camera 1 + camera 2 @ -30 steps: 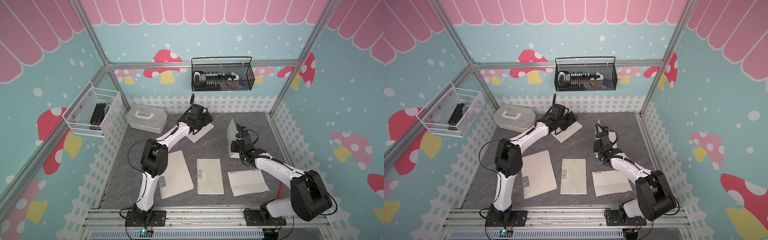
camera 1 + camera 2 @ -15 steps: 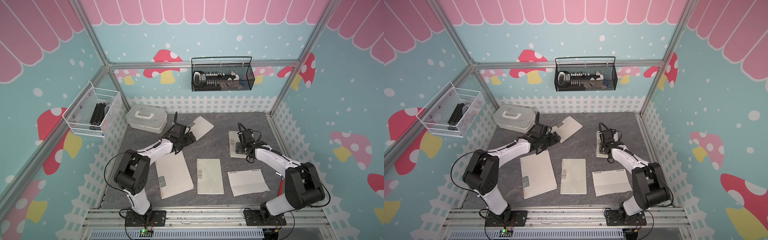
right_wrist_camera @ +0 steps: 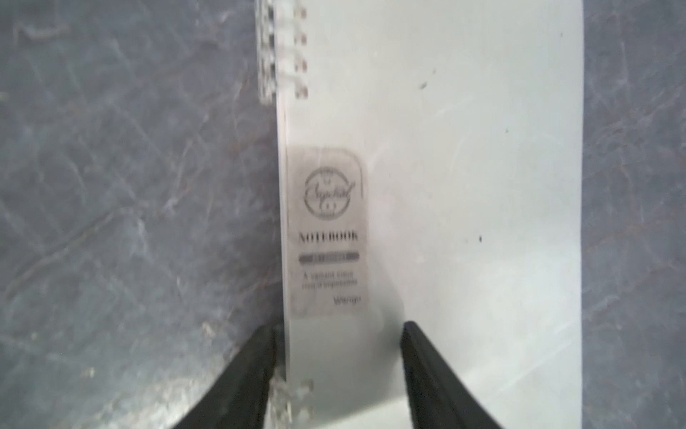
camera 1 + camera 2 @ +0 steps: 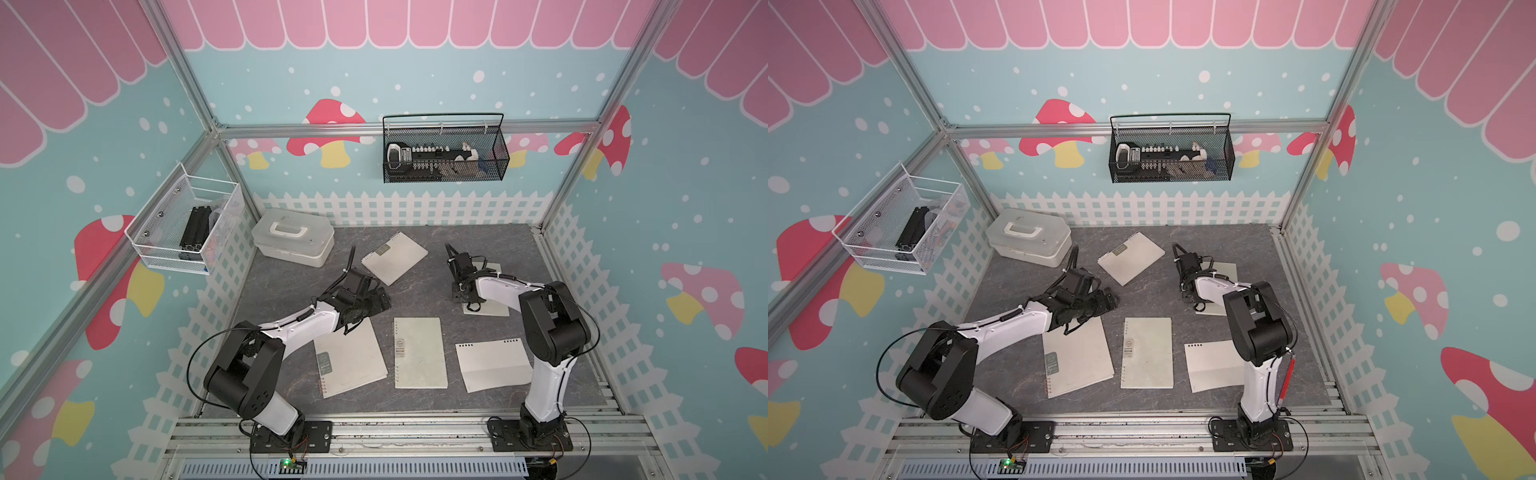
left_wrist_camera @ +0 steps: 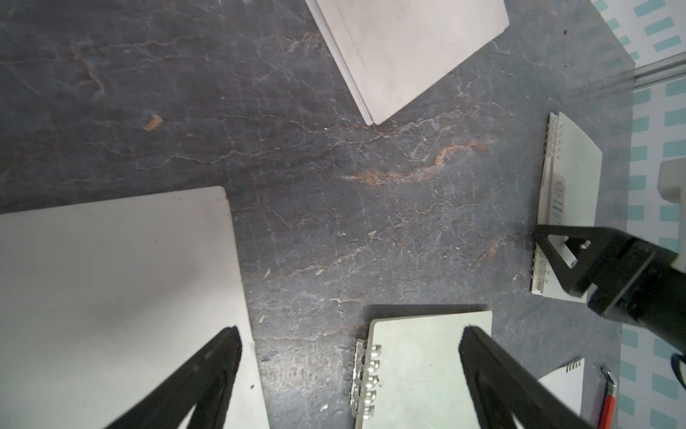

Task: Tear off pages from different notebooks
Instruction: Move the notebook to the center of the board.

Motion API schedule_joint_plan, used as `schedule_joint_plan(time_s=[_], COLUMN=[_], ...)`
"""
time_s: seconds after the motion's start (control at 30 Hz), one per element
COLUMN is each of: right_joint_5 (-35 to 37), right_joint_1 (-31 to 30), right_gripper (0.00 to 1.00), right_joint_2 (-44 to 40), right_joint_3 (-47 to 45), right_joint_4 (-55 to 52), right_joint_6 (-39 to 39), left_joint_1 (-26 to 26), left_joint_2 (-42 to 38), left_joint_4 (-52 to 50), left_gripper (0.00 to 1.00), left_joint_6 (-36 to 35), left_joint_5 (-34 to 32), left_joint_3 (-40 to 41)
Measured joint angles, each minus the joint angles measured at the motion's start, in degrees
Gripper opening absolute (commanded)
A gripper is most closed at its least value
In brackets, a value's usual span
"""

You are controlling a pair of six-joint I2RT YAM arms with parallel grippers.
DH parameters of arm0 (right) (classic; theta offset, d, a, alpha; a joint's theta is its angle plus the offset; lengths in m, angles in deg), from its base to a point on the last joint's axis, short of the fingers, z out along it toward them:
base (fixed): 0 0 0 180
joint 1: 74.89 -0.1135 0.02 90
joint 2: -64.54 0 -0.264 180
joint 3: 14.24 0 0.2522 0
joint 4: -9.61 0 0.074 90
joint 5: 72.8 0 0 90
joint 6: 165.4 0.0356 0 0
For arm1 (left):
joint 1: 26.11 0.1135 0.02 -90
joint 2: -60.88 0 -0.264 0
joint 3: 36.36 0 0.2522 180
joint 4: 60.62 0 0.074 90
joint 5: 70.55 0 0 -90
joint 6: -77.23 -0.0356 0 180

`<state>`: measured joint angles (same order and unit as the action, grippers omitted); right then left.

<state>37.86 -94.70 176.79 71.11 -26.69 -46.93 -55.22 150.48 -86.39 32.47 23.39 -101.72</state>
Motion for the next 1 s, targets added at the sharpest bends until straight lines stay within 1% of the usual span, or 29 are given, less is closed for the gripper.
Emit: schedule_joint_plan(time_s=[0.03,0.13,0.3,0.43,0.57,0.63,0.67,0.7,0.73,0.77,0.87,0.9,1.0], right_joint_5=[-1.2,-5.4,-13.0,-19.2,-23.2,-24.0,-24.1,-24.2,-24.1,-23.8,-21.7,-20.8,-19.5], right_joint_1=[1.0,4.5,10.3,14.3,17.4,18.7,19.1,19.4,19.4,19.1,16.7,15.1,9.5], right_gripper=[0.44,0.36,0.33,0.33,0.33,0.37,0.39,0.41,0.49,0.51,0.53,0.55,0.57], right_joint_2=[0.8,3.0,9.2,15.5,21.4,24.1,24.5,24.3,23.3,22.0,15.6,12.2,2.1], right_joint_3=[1.1,4.6,14.8,25.9,36.4,41.9,42.7,42.7,41.6,40.1,33.4,30.4,20.2], right_joint_4=[0.2,-0.2,-3.7,-8.6,-13.6,-16.3,-16.9,-17.7,-18.2,-18.6,-19.6,-19.5,-16.0], right_joint_6=[-0.7,-2.9,-6.8,-9.2,-10.8,-11.2,-11.5,-11.6,-11.5,-11.5,-11.1,-10.8,-9.2], left_joint_1=[-0.3,-0.9,-1.0,-1.0,-1.0,-1.0,-1.0,-1.0,-1.0,-1.0,-1.0,-1.0,-1.0], left_joint_2=[-0.1,-0.1,0.0,0.0,0.1,0.1,0.1,0.1,0.1,0.1,-0.1,-0.2,-1.2], left_joint_4=[0.2,0.3,0.4,0.4,0.6,0.6,0.6,0.6,0.6,0.6,0.6,0.6,0.5], left_gripper=[0.93,0.93,0.94,0.94,0.93,0.94,0.93,0.93,0.94,0.94,0.93,0.94,0.93], left_joint_6=[0.0,0.2,0.4,0.4,0.3,0.3,0.3,0.3,0.3,0.3,0.3,0.3,0.3], left_joint_5=[-0.2,-0.4,-0.6,-0.7,-0.8,-0.8,-0.8,-0.8,-0.8,-0.9,-1.0,-1.0,-1.0], left_joint_3=[0.1,0.4,0.5,0.5,0.5,0.5,0.5,0.5,0.5,0.5,0.5,0.5,0.6])
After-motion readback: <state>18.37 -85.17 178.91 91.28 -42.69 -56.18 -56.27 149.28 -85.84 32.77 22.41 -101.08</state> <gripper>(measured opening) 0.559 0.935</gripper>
